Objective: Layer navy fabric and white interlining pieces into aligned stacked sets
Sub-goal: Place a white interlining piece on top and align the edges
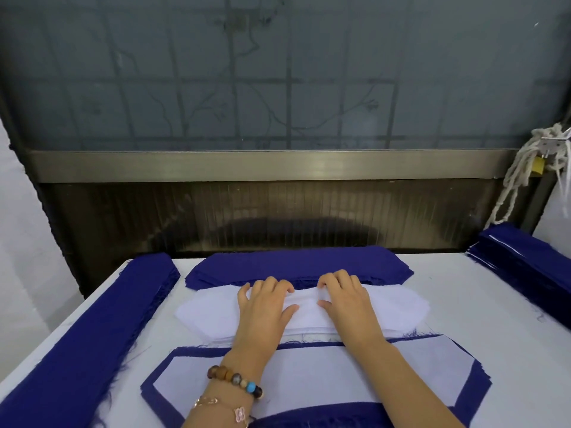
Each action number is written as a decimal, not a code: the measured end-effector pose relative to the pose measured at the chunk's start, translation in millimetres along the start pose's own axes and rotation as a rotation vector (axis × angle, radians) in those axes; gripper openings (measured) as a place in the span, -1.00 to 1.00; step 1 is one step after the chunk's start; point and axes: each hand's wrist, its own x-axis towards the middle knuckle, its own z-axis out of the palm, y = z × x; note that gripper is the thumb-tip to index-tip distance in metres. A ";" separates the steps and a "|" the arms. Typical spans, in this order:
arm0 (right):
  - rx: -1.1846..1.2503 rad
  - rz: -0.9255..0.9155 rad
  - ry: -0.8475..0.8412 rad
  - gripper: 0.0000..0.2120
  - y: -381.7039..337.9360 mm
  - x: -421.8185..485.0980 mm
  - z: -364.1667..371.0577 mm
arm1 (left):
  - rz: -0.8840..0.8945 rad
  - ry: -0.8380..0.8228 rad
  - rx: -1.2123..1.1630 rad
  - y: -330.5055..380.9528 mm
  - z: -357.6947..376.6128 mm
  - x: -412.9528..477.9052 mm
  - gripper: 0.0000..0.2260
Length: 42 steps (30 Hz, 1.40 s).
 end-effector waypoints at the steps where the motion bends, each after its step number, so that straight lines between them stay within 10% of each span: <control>1: 0.004 0.000 0.013 -0.67 -0.1 -0.5 0.0 | -0.006 0.001 0.015 0.7 -0.8 0.1 -0.80; 21: -0.067 0.070 0.184 -0.93 0.5 -4.5 -10.6 | -0.151 0.047 0.132 -0.6 -15.5 -1.3 -0.79; 37: -0.245 0.406 -0.267 -0.67 110.7 1.5 -52.4 | -0.476 -0.120 0.109 -92.1 -64.1 -1.3 -0.95; 42: 0.074 0.632 -0.241 -0.55 126.8 -9.1 -53.8 | -0.559 -0.106 -0.019 -101.7 -69.0 -13.2 -0.77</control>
